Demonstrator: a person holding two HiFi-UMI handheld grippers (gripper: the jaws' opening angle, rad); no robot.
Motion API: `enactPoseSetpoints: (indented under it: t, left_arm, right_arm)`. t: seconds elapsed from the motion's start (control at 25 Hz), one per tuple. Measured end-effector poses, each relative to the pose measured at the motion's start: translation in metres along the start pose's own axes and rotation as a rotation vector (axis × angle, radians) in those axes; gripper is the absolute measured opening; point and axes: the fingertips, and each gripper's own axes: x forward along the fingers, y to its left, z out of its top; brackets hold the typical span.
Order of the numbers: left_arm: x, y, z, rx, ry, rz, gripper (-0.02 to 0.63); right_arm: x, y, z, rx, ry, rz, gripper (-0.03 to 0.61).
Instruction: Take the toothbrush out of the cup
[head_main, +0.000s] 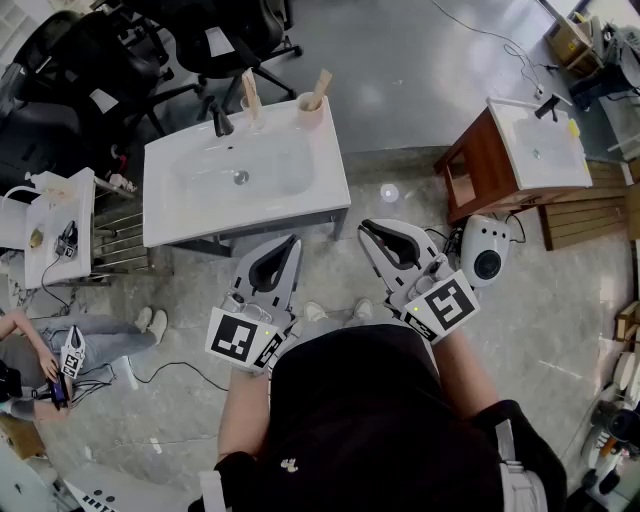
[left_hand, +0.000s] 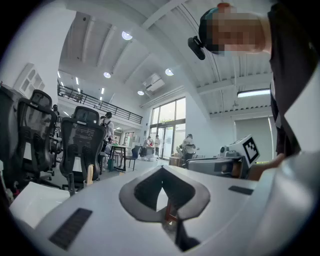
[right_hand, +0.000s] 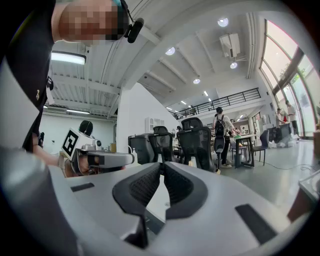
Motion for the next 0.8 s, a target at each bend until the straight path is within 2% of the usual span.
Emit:
enactPoseSetpoints:
  t: [0.12, 0.28, 0.48, 0.8]
  left_arm:
    - [-0.005, 0.012, 0.0, -0.002, -0.012, 0.033, 0.023]
    - [-0.01, 0.025, 0.0, -0.014, -0.017, 0.035, 0.023]
    - [-0.021, 0.05, -0.001, -0.062, -0.04, 0.025, 0.023]
    - [-0.035, 0.084, -0.016, -0.098, -0.027, 0.016, 0.023]
  right_arm:
    - [0.005, 0.002, -0.001, 0.001, 0.002, -0.006, 0.046]
    - [0.012, 0.006, 0.001, 0.033, -0.018, -0.001, 0.048]
    - [0.026, 0.001, -0.002, 0.052, -0.01, -0.062, 0.048]
    - [0.043, 0.001, -0.009, 0.061, -0.014, -0.137, 0.048]
